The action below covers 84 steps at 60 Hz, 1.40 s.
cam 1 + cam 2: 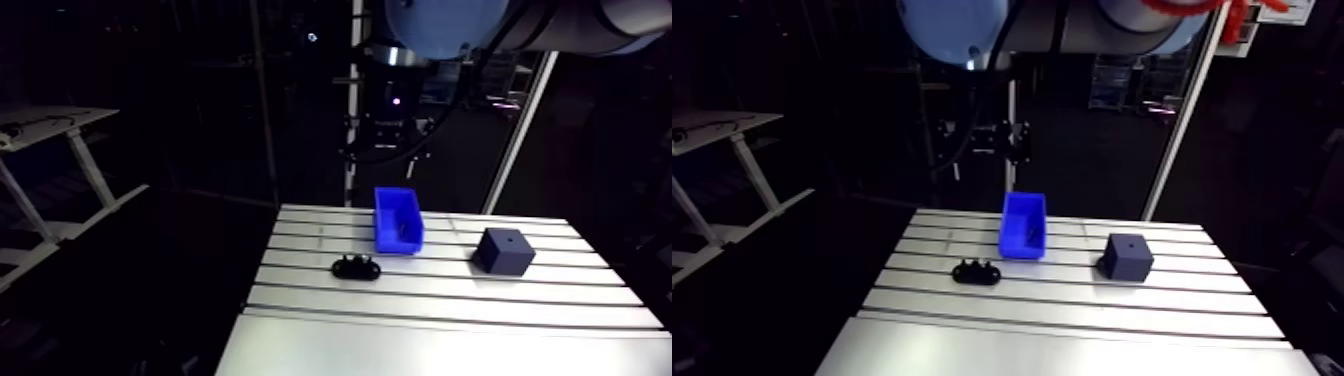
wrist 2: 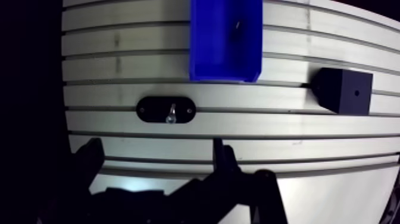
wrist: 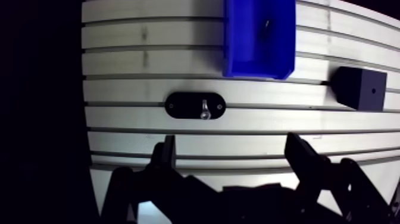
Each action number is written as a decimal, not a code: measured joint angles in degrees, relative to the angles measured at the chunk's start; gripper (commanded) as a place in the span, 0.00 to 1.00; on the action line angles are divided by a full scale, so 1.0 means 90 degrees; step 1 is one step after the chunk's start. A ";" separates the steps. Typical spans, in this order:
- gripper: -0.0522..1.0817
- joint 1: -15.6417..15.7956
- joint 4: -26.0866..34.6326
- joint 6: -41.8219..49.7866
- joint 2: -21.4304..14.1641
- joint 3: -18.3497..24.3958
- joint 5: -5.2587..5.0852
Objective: Pick up the M10 bolt and insert it into the hole until fully seated.
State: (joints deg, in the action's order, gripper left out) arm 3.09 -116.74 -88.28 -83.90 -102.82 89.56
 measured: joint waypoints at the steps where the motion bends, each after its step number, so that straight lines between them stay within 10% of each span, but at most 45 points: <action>1: 0.05 0.0010 -0.0050 0.0011 0.0004 -0.0038 0.0002; 54: 0.06 0.0104 -0.1449 0.0163 0.0708 -0.0882 0.0101; 84: 0.28 0.0120 -0.1675 0.0110 0.1063 -0.0968 0.0090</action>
State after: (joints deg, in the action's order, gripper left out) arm 4.17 -131.82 -87.28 -74.33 -111.54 90.36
